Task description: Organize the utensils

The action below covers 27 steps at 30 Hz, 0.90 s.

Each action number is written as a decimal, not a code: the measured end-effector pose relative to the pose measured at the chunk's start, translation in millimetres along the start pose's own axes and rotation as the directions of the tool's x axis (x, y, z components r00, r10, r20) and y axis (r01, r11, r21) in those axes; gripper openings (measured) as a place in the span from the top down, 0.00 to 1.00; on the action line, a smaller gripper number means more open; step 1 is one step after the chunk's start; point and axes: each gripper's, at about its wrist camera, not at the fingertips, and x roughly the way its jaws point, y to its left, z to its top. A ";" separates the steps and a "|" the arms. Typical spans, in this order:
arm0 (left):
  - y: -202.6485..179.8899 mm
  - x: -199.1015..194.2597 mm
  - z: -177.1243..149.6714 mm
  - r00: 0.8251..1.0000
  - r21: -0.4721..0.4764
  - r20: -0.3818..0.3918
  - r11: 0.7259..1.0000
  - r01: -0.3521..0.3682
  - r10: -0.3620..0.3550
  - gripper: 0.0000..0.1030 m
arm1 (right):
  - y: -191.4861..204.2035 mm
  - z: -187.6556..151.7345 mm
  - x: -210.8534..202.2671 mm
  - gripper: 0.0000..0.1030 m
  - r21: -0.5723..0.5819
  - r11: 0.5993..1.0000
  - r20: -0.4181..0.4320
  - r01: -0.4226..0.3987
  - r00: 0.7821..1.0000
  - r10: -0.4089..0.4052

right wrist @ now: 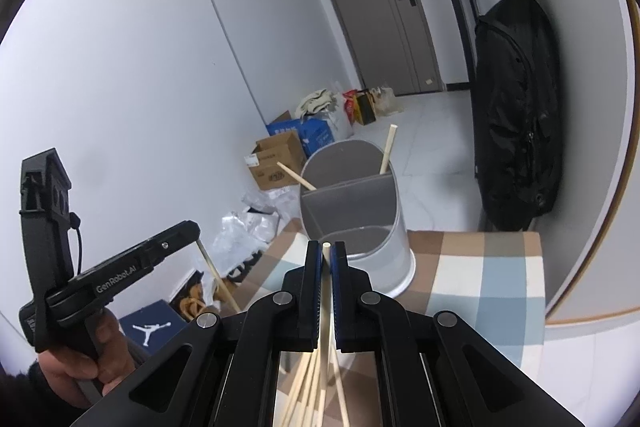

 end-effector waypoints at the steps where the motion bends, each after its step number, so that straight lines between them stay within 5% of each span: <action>1: -0.9 -0.7 2.1 1.000 0.005 0.002 1.000 0.002 -0.002 1.00 | -0.1 0.4 -0.3 0.96 0.001 1.000 0.001 -0.002 1.000 0.002; 19: -19.5 -17.3 29.0 0.998 0.029 0.024 0.998 0.060 -0.060 1.00 | -0.1 18.9 -5.3 0.96 0.027 0.999 0.040 -0.044 0.998 0.043; 27: -32.3 -26.4 68.4 0.994 0.058 0.041 0.994 0.097 -0.099 1.00 | 7.3 71.4 -24.9 0.96 -0.011 0.999 0.091 -0.040 0.995 0.041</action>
